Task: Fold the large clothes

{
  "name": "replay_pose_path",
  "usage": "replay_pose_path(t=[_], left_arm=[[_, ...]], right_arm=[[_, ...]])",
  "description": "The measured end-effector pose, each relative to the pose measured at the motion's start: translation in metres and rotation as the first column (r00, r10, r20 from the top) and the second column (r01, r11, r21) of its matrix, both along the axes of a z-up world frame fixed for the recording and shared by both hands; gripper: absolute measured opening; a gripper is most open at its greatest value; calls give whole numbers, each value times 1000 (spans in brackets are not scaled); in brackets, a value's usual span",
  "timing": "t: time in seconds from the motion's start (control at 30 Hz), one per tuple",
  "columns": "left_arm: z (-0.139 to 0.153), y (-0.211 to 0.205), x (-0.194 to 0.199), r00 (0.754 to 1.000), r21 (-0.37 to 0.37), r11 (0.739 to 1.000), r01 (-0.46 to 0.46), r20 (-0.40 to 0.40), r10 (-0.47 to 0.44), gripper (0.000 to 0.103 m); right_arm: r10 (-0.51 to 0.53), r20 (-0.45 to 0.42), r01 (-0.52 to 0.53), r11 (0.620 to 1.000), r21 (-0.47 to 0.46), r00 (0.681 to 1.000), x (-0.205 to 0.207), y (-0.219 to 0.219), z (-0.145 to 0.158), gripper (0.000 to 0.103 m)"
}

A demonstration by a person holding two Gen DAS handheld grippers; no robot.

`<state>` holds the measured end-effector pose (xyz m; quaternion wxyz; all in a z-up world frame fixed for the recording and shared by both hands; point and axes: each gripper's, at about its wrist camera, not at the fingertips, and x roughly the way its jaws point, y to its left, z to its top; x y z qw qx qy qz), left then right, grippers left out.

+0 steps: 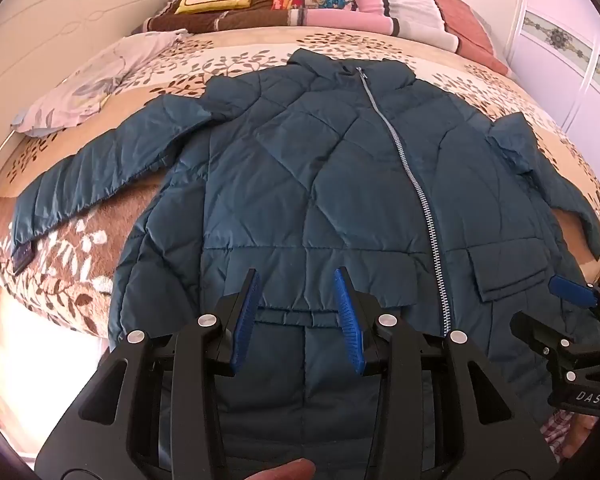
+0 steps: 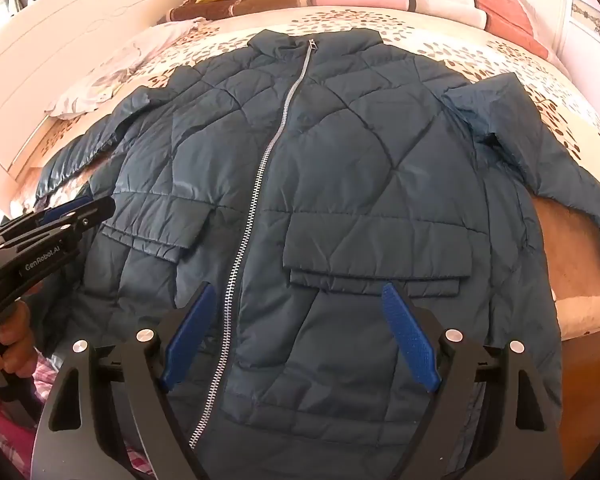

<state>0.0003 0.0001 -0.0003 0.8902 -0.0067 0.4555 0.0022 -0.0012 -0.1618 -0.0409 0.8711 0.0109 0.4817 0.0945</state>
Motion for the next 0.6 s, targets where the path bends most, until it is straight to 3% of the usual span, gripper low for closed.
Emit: replay_pose_path(t=[0.6], left_arm=[[-1, 2, 0, 1000, 4, 1000, -3, -1, 3, 45]], right_arm=[[-12, -15, 12, 1000, 5, 1000, 0, -2, -2, 82]])
